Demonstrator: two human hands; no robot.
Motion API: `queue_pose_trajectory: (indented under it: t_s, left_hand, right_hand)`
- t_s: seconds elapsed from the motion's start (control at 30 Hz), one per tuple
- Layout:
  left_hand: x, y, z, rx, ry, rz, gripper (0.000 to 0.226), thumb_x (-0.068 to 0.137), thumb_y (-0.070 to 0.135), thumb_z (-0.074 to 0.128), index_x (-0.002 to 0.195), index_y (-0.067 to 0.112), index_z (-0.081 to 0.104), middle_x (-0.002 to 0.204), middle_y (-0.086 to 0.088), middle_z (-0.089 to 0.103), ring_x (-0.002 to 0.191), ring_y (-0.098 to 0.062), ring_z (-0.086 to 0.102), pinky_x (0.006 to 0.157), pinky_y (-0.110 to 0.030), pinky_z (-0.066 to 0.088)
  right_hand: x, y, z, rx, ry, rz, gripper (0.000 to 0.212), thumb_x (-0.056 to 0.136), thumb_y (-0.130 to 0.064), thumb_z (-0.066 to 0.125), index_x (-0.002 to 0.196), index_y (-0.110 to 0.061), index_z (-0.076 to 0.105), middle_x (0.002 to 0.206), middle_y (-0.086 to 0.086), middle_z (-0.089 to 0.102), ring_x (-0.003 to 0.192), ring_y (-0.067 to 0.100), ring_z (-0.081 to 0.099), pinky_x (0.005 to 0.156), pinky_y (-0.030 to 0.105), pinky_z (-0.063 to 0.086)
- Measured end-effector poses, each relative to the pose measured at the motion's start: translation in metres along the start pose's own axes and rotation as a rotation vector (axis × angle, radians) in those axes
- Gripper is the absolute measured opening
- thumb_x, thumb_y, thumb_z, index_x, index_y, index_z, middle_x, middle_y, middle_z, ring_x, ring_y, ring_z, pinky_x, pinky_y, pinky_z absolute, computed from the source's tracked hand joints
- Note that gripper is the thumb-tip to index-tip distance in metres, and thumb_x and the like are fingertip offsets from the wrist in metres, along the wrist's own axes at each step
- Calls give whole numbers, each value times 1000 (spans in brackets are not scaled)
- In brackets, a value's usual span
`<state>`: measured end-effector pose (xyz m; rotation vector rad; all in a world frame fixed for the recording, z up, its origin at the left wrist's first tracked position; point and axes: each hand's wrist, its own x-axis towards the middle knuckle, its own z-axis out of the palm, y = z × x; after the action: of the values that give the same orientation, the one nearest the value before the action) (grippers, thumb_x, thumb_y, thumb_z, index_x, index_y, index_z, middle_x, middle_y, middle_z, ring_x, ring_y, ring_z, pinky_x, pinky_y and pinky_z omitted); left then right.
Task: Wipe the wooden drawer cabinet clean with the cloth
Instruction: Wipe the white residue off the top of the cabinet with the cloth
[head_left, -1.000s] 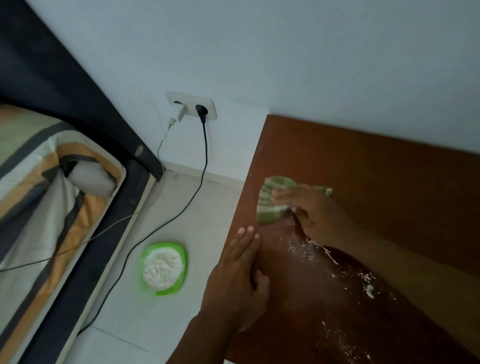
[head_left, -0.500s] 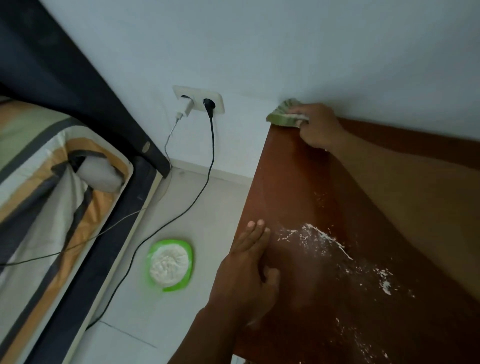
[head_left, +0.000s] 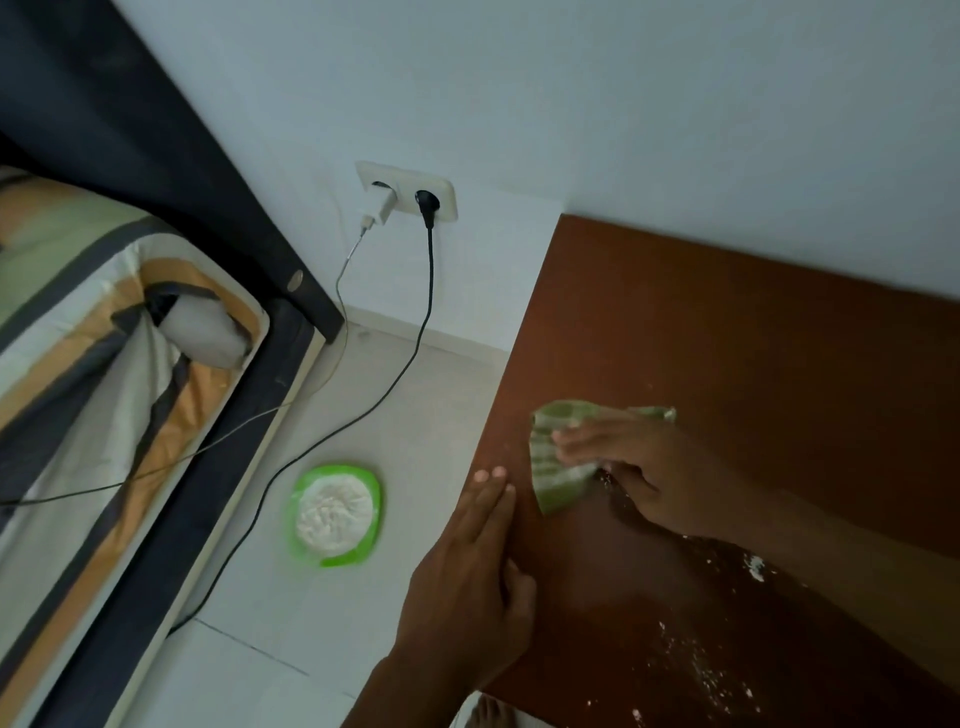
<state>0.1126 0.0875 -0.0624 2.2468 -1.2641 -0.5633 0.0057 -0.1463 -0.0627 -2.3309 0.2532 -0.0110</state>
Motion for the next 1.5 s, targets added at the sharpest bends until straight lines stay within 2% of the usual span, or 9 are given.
queue_pose_trajectory:
  t_s: [0.13, 0.3, 0.43, 0.67, 0.8, 0.97, 1.13, 1.27, 1.5]
  left_hand:
    - [5, 3, 1, -6, 17, 2, 72, 78, 35, 42, 147, 17, 40, 160, 9, 25, 147, -2, 13, 111, -26, 33]
    - [4, 4, 9, 4, 35, -17, 73, 76, 36, 41, 148, 19, 39, 159, 10, 24, 148, -2, 12, 110, -25, 28]
    - [2, 6, 12, 22, 50, -28, 75, 75, 38, 40, 148, 18, 39, 159, 11, 22, 148, -4, 12, 109, -24, 26]
    - [4, 8, 9, 25, 20, -50, 77, 75, 43, 38, 149, 20, 36, 159, 12, 18, 148, -3, 9, 108, -28, 34]
    - [4, 11, 8, 45, -6, -63, 76, 78, 38, 46, 150, 19, 33, 157, 15, 11, 147, -1, 4, 106, -28, 35]
    - [3, 7, 10, 58, -13, -38, 77, 78, 37, 48, 151, 18, 31, 157, 15, 10, 146, 0, 1, 104, -25, 33]
    - [1, 4, 13, 77, -25, -37, 79, 78, 38, 46, 152, 17, 27, 160, 12, 9, 146, -1, -2, 104, -31, 40]
    - [1, 5, 15, 77, 1, -30, 78, 78, 37, 46, 151, 14, 32, 161, 6, 16, 149, -7, 5, 103, -30, 37]
    - [2, 7, 11, 72, -12, -31, 76, 77, 33, 49, 148, 12, 37, 161, 1, 23, 149, -9, 10, 107, -35, 37]
  right_hand:
    - [-17, 9, -28, 37, 118, 148, 53, 91, 3, 60, 125, -38, 63, 132, -10, 62, 96, 9, 70, 83, 32, 60]
    - [43, 69, -97, -43, 486, 336, 45, 92, -1, 57, 131, -21, 64, 133, -1, 63, 120, 14, 59, 104, 27, 43]
    - [46, 96, -79, -225, 416, 390, 44, 91, -5, 59, 130, -25, 64, 140, 0, 59, 132, 20, 51, 113, 25, 32]
    - [-43, 16, -5, -77, 251, 226, 56, 89, 3, 58, 130, -34, 60, 137, -16, 55, 116, -8, 50, 95, 8, 40]
    - [-79, -18, 28, 33, 259, 212, 53, 87, 8, 59, 124, -28, 66, 129, -14, 63, 116, -4, 55, 96, 13, 46]
    - [-96, -9, -18, 200, 732, 554, 38, 96, -8, 58, 127, -29, 63, 119, -2, 65, 83, 14, 70, 58, 27, 61]
    - [-126, 59, -65, -111, 882, 883, 38, 96, -13, 56, 135, -13, 58, 129, 13, 62, 112, 34, 61, 91, 44, 54]
    - [-124, 42, -12, -320, 748, 833, 41, 93, -8, 56, 134, -9, 56, 132, 13, 59, 120, 31, 52, 98, 36, 44]
    - [-71, -47, 66, -58, 677, 625, 35, 90, -2, 60, 121, -14, 69, 122, 0, 67, 103, 5, 46, 89, -1, 25]
